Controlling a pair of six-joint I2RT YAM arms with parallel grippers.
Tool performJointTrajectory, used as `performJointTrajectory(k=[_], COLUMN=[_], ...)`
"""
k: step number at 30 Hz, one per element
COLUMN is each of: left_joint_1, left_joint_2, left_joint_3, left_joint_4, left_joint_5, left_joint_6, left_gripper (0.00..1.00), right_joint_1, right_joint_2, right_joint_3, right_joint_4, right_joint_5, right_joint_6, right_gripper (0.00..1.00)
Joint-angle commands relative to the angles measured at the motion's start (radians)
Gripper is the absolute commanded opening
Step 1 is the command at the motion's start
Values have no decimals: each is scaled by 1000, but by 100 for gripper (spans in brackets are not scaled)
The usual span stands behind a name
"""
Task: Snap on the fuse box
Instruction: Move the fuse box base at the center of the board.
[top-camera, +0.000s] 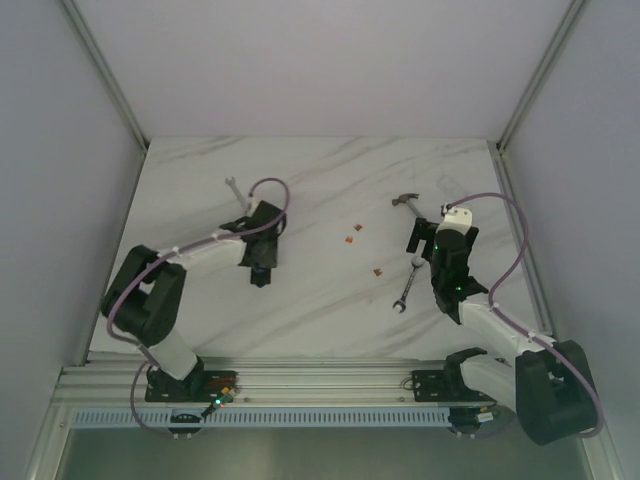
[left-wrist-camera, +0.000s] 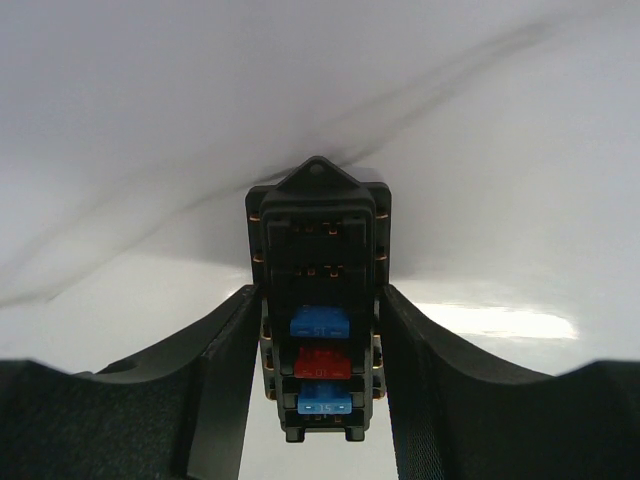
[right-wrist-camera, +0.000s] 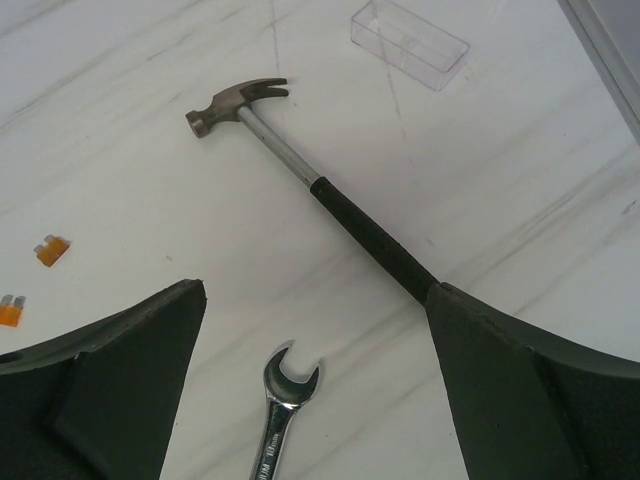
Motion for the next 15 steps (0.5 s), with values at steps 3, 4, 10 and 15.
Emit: performJointTrajectory(k=[3, 4, 10, 15], left_joint_1=[-159, -183, -286, -336], left_joint_2=[142, 159, 231, 268], left_joint_3=[150, 173, 271, 299], left_joint_4=[10, 14, 28, 33], left_joint_5=[94, 111, 240, 350], left_joint_6=[232, 263, 434, 548], left_gripper=[43, 43, 43, 44], right_joint_1=[6, 7, 15, 22], right_joint_2=[-5, -5, -4, -4], right_joint_3=[20, 25, 69, 93], right_joint_4=[-24, -36, -119, -164], right_joint_5=[9, 8, -26, -70], right_joint_6=[18, 20, 40, 76], right_gripper=[100, 100, 100, 100])
